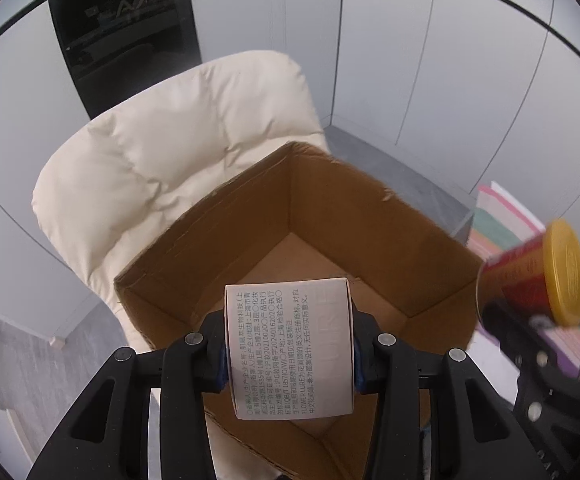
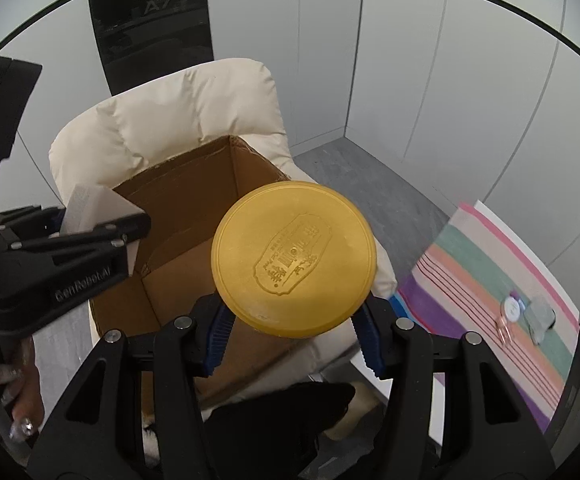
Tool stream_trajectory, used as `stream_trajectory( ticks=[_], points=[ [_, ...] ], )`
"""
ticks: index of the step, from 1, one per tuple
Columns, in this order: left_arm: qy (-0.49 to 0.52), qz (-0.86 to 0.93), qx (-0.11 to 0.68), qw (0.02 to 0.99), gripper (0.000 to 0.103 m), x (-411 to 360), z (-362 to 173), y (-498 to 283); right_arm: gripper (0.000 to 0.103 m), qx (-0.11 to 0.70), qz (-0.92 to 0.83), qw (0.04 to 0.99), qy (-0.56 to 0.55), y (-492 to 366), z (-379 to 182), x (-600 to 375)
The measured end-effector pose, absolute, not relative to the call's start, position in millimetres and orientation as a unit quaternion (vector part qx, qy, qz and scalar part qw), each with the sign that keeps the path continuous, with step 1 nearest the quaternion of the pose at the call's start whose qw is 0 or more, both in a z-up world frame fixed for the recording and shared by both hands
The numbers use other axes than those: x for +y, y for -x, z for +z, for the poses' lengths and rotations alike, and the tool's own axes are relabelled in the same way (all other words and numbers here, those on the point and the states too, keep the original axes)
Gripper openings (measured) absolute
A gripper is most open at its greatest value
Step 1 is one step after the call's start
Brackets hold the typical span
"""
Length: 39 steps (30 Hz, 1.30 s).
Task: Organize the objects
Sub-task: 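Open the left tool to drop the cream box while the right tool drops the red can, then withdraw both tools from the box back toward the striped cloth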
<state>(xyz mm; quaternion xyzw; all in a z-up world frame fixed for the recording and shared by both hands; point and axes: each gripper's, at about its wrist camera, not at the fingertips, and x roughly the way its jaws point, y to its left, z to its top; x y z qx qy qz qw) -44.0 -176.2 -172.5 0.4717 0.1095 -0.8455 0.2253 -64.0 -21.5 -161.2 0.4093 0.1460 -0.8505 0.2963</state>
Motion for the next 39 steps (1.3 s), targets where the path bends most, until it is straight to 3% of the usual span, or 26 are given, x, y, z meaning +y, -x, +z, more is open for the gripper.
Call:
stream_trajectory(
  ticks=[2, 4, 5, 6, 7, 8, 27, 39],
  points=[
    [-0.473, -0.841, 0.115, 0.234, 0.049, -184.8, -175.8, 43.5, 0.056, 0.142, -0.846, 0.307, -0.411, 72.4, -166.2, -34.1],
    [-0.483, -0.832, 0.123, 0.244, 0.075, -194.7, -179.6, 44.3, 0.058, 0.132, -0.840, 0.321, -0.416, 78.3, -170.8, -40.8],
    [-0.484, -0.829, 0.126, 0.249, 0.081, -198.6, -180.7, 43.7, 0.062, 0.127, -0.840, 0.324, -0.417, 79.8, -171.7, -42.0],
    [-0.483, -0.827, 0.131, 0.255, 0.087, -203.4, -181.5, 42.5, 0.080, 0.120, -0.839, 0.324, -0.419, 82.0, -172.9, -43.2],
    [-0.481, -0.827, 0.135, 0.257, 0.087, -206.6, -181.7, 40.7, 0.096, 0.110, -0.840, 0.325, -0.420, 84.2, -173.3, -43.0],
    [-0.479, -0.827, 0.143, 0.257, 0.087, -209.2, -180.9, 39.1, 0.099, 0.104, -0.842, 0.324, -0.418, 84.8, -173.3, -42.7],
    [-0.469, -0.842, 0.103, 0.247, 0.087, -186.1, -169.4, 33.6, 0.099, 0.094, -0.850, 0.303, -0.421, 83.8, -171.3, -20.7],
    [-0.459, -0.852, 0.087, 0.236, 0.087, -161.6, -151.0, -32.6, 0.099, 0.110, -0.852, 0.275, -0.432, 48.2, -150.1, 2.2]
  ],
)
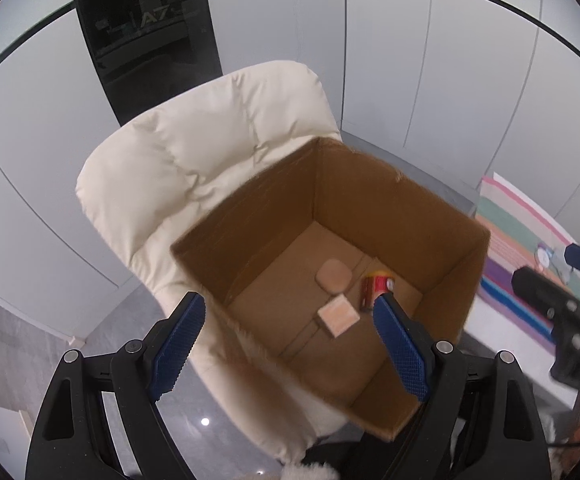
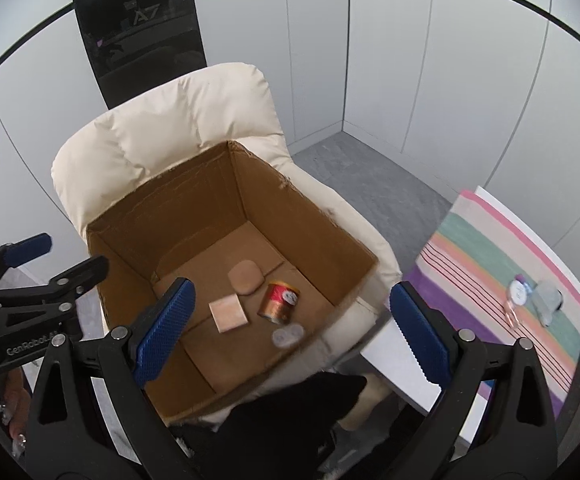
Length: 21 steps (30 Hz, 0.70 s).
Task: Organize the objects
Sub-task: 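Withdraw both tools from the box back toward the striped cloth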
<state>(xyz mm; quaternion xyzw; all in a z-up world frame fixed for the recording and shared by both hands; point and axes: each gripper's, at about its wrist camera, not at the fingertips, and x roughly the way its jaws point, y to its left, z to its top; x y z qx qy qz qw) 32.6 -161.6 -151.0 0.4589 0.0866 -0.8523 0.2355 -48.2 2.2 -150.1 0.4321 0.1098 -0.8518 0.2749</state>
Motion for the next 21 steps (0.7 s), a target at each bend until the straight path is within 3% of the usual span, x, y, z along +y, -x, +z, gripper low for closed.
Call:
stream_trajectory(
  ticks=[10, 21],
  points=[
    [-0.492, -0.841, 0.133, 0.181, 0.087, -130.0, -157.3, -78.7, 0.099, 0.112, -0.835, 0.277, -0.463, -24.2, -150.5, 34.9],
    [-0.462, -0.869, 0.091, 0.155, 0.087, -99.5, -148.1, -75.0, 0.099, 0.106, -0.844, 0.259, -0.458, -54.1, -136.7, 58.6]
  ],
)
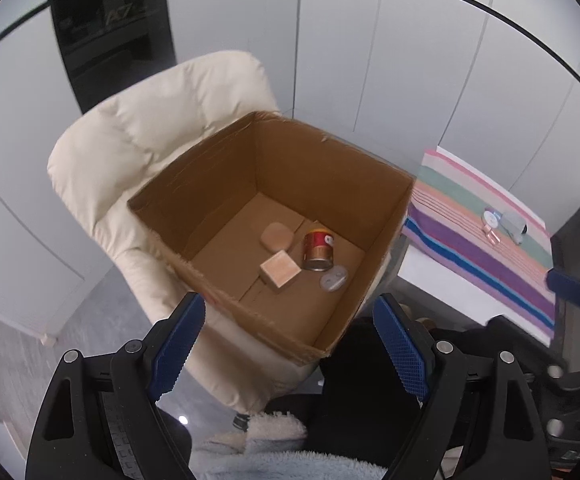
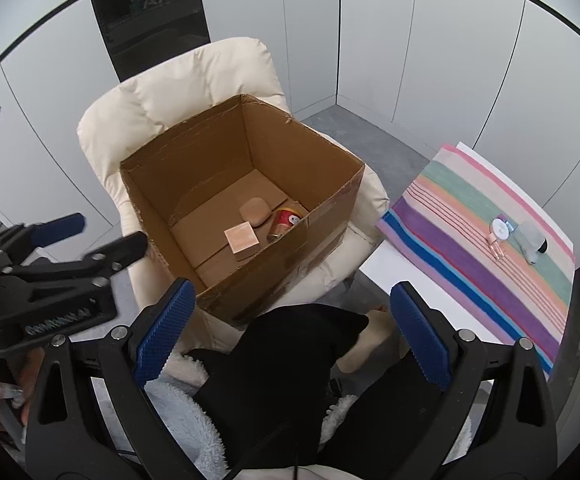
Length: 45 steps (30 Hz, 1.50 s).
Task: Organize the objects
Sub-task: 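Withdraw both tools from the box back toward the striped cloth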
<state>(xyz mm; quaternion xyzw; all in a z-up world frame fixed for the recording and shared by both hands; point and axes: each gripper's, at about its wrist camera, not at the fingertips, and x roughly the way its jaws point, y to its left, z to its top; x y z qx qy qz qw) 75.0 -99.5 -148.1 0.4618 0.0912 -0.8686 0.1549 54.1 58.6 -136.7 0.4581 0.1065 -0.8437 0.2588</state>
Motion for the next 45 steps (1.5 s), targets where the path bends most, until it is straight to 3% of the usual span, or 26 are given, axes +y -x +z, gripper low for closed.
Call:
stream_trajectory(
  ticks=[9, 33, 45],
  points=[
    [-0.454, -0.883, 0.049, 0.112, 0.087, -58.8, -150.9, -50.2, 0.099, 0.076, -0.867, 0.209, -0.446, -51.5, -124.4, 104.1],
    [-0.449, -0.888, -0.058, -0.081, 0.087, 121.9, -156.3, 36.2, 0.099, -0.053, -0.895, -0.045, -0.442, -39.1, -138.7, 341.3],
    [-0.458, -0.881, -0.063, -0.105, 0.087, 184.8, -166.4, 93.9, 0.099, -0.070, -0.887, -0.080, -0.450, -20.8, -153.6, 394.6]
  ],
)
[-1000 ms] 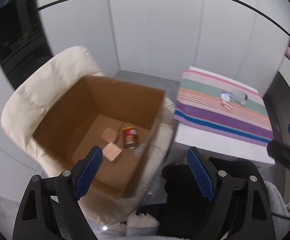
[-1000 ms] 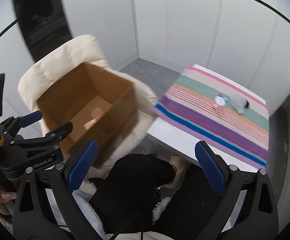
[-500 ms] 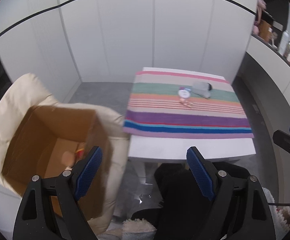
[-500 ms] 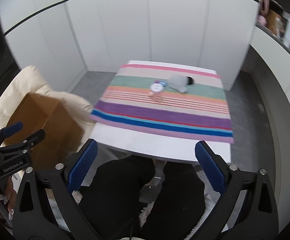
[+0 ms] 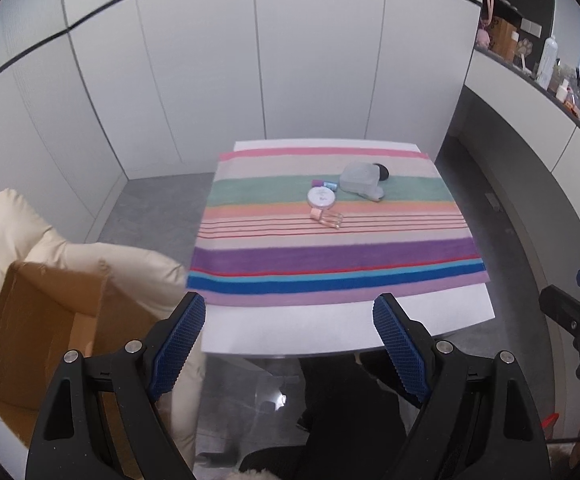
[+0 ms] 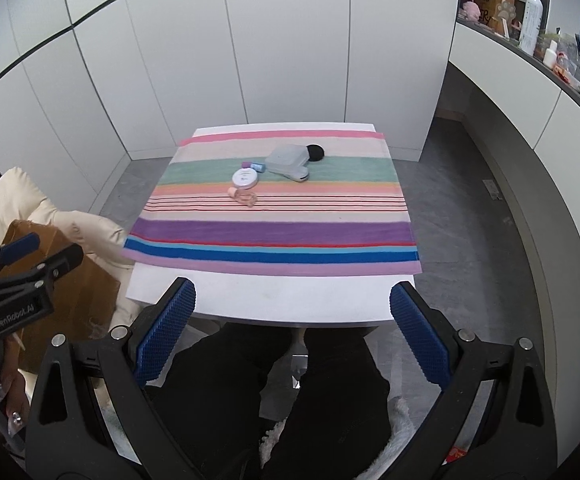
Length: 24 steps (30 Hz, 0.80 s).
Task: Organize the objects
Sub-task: 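Withdraw both tools from the box back toward the striped cloth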
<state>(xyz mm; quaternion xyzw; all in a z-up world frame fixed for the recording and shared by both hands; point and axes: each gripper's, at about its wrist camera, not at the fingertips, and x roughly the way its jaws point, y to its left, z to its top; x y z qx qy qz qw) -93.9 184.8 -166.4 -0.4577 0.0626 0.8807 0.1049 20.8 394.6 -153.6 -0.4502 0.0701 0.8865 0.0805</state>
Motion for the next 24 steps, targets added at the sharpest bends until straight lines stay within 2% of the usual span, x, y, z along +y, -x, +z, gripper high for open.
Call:
stream_trajectory(
  ticks=[18, 24],
  points=[
    [0.504, 0.847, 0.113, 0.124, 0.087, 273.0, -234.1, 227.7, 0.099, 0.065, 0.869, 0.049, 0.487, 113.5, -228.3, 439.6],
    [0.514, 0.837, 0.118, 0.142, 0.090, 305.6, -293.2, 279.1, 0.099, 0.054, 0.869, 0.057, 0.488, 160.2, -268.1, 463.6]
  ],
)
